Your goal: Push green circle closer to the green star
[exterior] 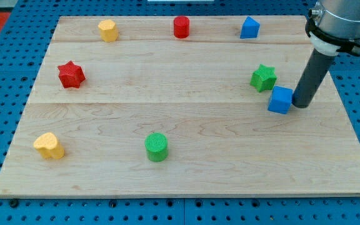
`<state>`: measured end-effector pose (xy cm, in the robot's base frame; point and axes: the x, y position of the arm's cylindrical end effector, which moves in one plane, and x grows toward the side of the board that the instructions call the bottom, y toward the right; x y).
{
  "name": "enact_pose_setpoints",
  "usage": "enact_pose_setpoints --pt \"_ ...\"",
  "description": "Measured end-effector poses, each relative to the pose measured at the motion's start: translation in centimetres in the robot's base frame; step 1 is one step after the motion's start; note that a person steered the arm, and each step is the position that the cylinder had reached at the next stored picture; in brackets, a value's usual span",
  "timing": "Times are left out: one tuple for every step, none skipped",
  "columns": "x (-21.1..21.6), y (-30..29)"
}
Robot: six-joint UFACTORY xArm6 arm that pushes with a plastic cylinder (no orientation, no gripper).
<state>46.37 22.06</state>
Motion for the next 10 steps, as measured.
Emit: enact_pose_setpoints --pt "4.4 0.0" --pt "11.0 -8.6" --pt "11.6 -21.6" --pt "9.5 -27.2" --pt "6.6 -27.1" --pt "5.4 -30.1" --pt "2.9 -32.4" --pt "1.1 -24.0" --pt "1.8 -19.4" --pt "-0.2 -25.6"
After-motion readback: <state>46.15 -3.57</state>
